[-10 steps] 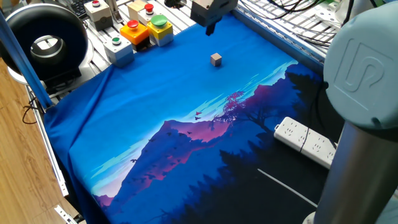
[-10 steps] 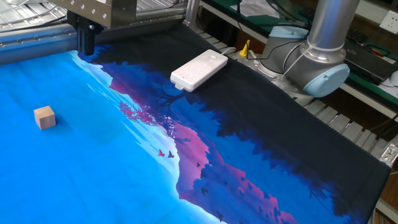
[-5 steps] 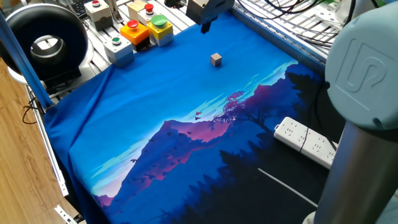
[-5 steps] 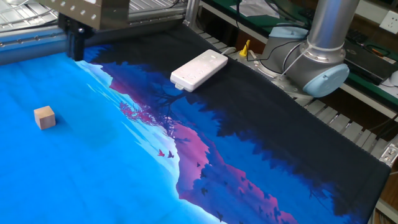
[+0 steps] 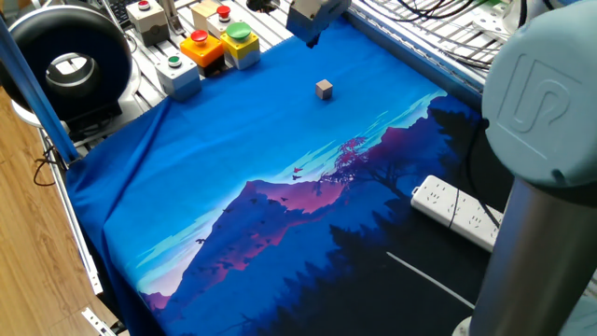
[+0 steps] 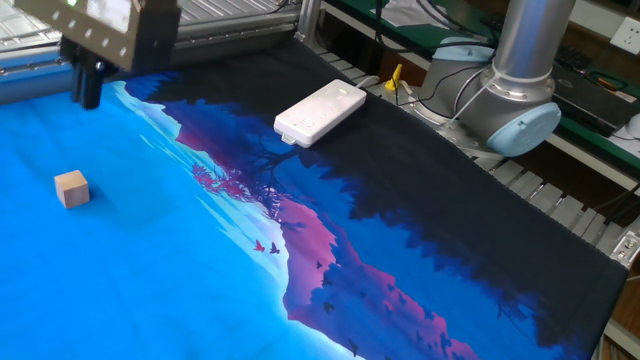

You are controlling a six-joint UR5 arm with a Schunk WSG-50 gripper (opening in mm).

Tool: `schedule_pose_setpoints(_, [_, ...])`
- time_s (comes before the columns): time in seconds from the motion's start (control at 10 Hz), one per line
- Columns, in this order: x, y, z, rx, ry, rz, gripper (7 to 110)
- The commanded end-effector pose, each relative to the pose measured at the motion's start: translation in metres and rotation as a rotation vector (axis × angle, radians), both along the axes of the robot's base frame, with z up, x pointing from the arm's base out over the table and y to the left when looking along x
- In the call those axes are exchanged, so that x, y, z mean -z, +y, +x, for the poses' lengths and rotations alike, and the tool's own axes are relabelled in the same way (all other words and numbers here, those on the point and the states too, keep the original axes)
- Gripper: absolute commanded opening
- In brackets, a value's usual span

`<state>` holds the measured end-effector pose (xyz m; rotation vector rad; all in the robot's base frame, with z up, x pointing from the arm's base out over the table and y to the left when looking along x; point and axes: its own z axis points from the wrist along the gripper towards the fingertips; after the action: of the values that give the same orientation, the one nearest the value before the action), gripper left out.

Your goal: Pick up the small block on the left and move it to the right

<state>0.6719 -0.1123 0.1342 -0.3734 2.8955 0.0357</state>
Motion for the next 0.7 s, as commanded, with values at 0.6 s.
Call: schedule_pose_setpoints(0.6, [0.023, -0.038, 0.014, 0.072, -0.036, -0.095, 22])
